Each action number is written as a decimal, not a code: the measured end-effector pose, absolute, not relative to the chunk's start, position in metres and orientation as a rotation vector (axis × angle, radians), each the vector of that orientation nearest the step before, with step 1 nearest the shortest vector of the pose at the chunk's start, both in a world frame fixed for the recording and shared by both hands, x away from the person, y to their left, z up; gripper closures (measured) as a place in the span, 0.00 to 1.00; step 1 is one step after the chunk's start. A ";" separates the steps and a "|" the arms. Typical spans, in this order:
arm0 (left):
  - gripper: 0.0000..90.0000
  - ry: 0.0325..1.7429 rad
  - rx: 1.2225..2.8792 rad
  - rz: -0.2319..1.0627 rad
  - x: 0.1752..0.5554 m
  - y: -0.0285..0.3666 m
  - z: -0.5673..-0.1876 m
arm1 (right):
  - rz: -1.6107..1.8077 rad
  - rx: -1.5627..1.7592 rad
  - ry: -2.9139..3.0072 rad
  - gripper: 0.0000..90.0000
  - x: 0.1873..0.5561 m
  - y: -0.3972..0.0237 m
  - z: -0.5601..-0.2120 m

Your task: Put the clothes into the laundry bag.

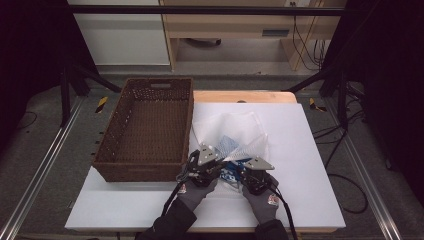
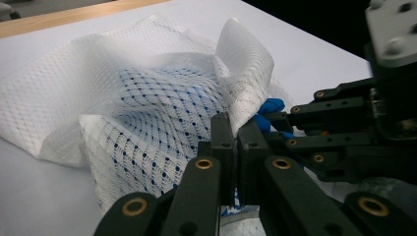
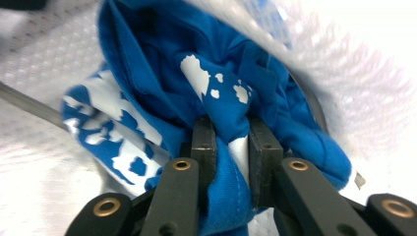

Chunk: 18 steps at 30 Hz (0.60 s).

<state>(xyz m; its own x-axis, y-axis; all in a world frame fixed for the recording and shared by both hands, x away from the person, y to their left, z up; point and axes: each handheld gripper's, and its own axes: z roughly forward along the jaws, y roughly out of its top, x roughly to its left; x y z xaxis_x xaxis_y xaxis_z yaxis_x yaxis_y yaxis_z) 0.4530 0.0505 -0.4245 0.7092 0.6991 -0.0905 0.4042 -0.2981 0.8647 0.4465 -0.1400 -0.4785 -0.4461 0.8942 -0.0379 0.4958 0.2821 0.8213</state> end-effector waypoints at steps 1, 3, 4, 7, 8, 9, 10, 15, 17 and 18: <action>0.98 0.848 1.927 0.374 0.453 0.051 -0.423 | 1.085 1.222 2.042 0.87 0.444 -0.140 -0.475; 0.98 0.834 1.917 0.371 0.452 0.051 -0.419 | 1.136 1.194 2.024 0.87 0.442 -0.137 -0.465; 0.98 0.818 1.903 0.370 0.448 0.050 -0.412 | 1.151 1.186 2.012 0.87 0.445 -0.133 -0.460; 0.98 0.788 1.896 0.365 0.442 0.051 -0.406 | 1.137 1.198 1.988 0.86 0.457 -0.127 -0.461; 0.98 0.788 1.896 0.365 0.442 0.051 -0.406 | 1.137 1.198 1.988 0.86 0.457 -0.127 -0.461; 0.98 0.785 1.899 0.361 0.441 0.052 -0.406 | 1.090 1.210 1.961 0.84 0.467 -0.124 -0.468; 0.98 0.785 1.899 0.361 0.441 0.052 -0.406 | 1.090 1.210 1.961 0.84 0.467 -0.124 -0.468; 0.98 0.814 1.910 0.345 0.445 0.058 -0.416 | 1.040 1.266 1.976 0.73 0.480 -0.128 -0.480; 0.98 0.831 1.911 0.345 0.448 0.060 -0.420 | 1.064 1.242 1.992 0.68 0.474 -0.132 -0.474; 0.98 0.838 1.912 0.348 0.449 0.061 -0.421 | 1.115 1.222 2.008 0.63 0.465 -0.139 -0.465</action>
